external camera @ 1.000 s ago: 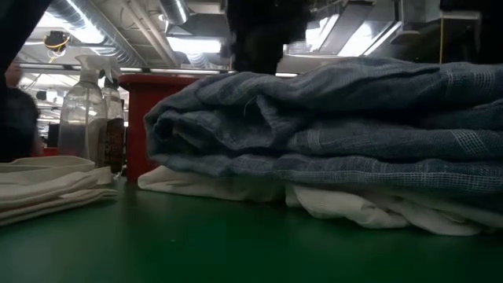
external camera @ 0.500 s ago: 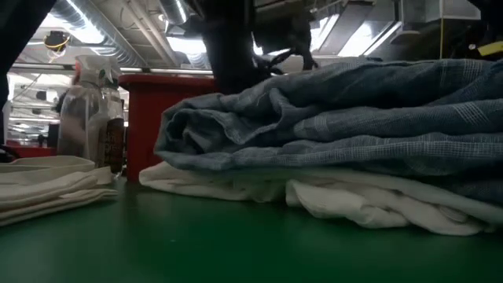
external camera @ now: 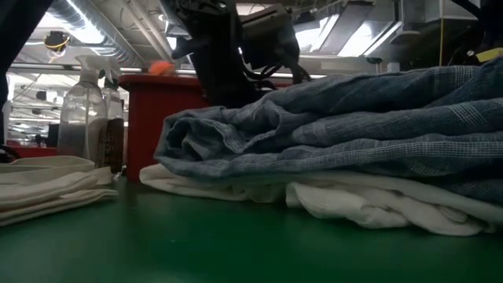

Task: Fold Laundry from Bin
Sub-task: Stack the blue checkered polo shirt on top of the folded white underwear

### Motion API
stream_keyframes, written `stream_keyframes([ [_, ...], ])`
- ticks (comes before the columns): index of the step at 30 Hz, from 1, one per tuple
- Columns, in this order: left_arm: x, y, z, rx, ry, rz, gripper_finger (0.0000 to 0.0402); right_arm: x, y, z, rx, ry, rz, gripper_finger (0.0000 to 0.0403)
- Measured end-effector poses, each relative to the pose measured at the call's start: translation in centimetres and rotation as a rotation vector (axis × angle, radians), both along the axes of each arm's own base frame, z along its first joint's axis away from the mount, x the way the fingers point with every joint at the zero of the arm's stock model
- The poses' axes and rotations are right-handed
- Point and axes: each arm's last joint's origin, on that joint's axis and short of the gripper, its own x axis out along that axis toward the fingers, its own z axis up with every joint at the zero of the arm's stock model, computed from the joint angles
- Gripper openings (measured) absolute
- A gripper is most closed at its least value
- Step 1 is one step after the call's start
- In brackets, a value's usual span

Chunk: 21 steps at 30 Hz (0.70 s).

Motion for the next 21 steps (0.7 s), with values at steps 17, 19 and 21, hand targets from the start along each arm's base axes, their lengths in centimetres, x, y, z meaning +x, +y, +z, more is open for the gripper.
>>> stream_keyframes([
  [17, -0.04, 0.02, -0.37, 0.011, -0.009, 0.000, 0.0126, -0.29, 0.08, -0.25, 0.063, 0.099, 0.032, 0.0154],
  [19, -0.04, 0.01, -0.37, 0.011, -0.009, 0.000, 0.0126, -0.32, 0.08, -0.27, 0.065, 0.106, 0.034, 0.0154],
  [21, -0.04, 0.01, -0.37, 0.011, -0.009, 0.000, 0.0126, -0.33, 0.07, -0.27, 0.064, 0.108, 0.034, 0.0154],
])
